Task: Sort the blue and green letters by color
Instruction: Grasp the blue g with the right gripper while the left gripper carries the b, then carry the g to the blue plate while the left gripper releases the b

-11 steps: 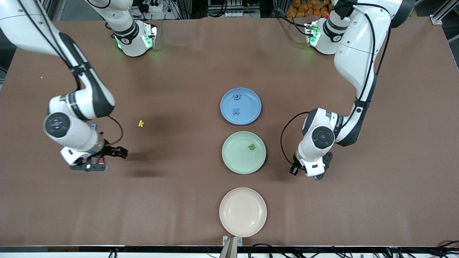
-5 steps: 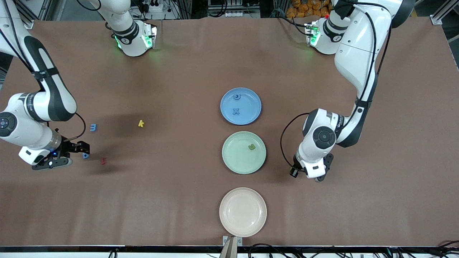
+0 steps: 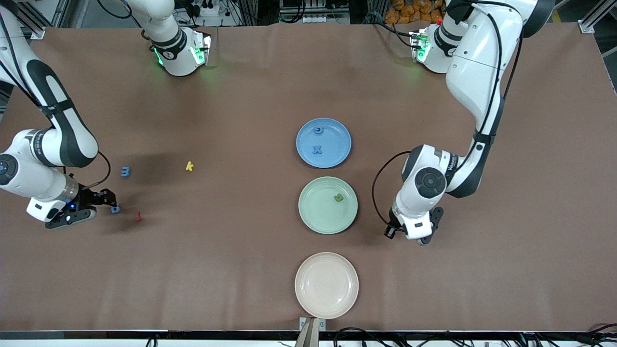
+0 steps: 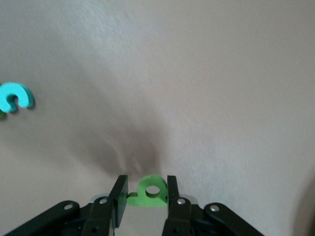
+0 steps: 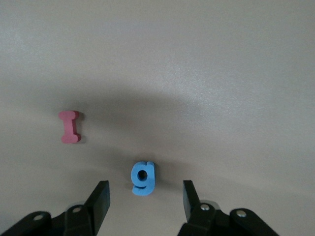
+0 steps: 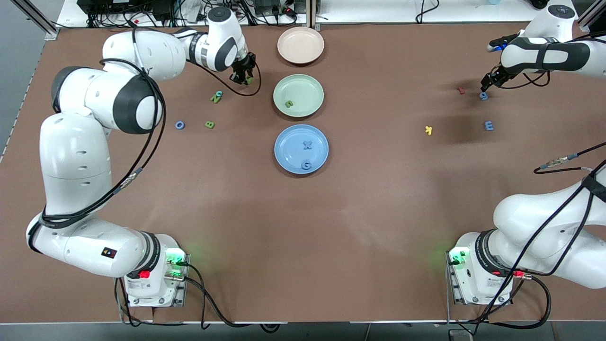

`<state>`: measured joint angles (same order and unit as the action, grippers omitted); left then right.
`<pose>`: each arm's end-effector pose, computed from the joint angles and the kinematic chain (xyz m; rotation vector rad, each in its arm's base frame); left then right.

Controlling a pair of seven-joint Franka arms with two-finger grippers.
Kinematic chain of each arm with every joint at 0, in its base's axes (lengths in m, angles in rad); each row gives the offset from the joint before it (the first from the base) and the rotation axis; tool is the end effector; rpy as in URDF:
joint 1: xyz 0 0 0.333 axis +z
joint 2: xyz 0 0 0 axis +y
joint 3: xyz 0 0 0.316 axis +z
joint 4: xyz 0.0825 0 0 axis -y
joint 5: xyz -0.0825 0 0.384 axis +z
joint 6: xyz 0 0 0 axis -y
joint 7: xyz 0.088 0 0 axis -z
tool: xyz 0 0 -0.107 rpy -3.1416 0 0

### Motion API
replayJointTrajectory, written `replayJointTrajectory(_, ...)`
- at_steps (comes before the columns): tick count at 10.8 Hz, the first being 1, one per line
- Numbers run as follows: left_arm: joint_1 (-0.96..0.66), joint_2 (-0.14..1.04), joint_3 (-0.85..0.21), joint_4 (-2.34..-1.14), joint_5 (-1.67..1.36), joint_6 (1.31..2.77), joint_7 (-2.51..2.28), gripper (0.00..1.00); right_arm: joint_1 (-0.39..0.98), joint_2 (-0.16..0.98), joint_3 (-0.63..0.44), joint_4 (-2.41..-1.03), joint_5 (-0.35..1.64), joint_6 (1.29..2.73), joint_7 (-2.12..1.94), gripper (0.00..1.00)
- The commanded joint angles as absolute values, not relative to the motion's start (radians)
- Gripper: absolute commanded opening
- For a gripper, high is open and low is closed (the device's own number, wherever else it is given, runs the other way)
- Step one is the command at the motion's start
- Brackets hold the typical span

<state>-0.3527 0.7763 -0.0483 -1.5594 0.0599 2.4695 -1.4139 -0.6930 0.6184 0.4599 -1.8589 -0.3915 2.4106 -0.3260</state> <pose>0.6613 -0.2746 0.2005 2.6762 1.4354 0.1355 0.6186 -0.1671 0.2147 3.0965 0.4821 0.0330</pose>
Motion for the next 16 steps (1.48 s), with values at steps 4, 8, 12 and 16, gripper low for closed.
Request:
replayJointTrajectory(4,-0.478,0.759,-0.037,-1.554,0.048,2.467,-1.436,0.00,-0.704,0.672,0.446,-1.875,-0.371,2.497,-0.342,0.62)
replayJointTrajectory(8,-0.535,0.761,-0.035,-1.536,0.049,2.467,-1.486,0.00,-0.698,0.689,0.434,-1.875,-0.371,2.513,-0.341,0.43)
replayJointTrajectory(12,-0.575,0.761,-0.020,-1.537,0.051,2.465,-1.528,0.00,-0.686,0.681,0.433,-1.882,-0.371,2.511,-0.310,0.09)
replayJointTrajectory(16,-0.626,0.770,0.000,-1.536,0.051,2.465,-1.532,0.00,-0.548,0.572,0.478,-1.875,-0.368,2.357,0.007,0.01)
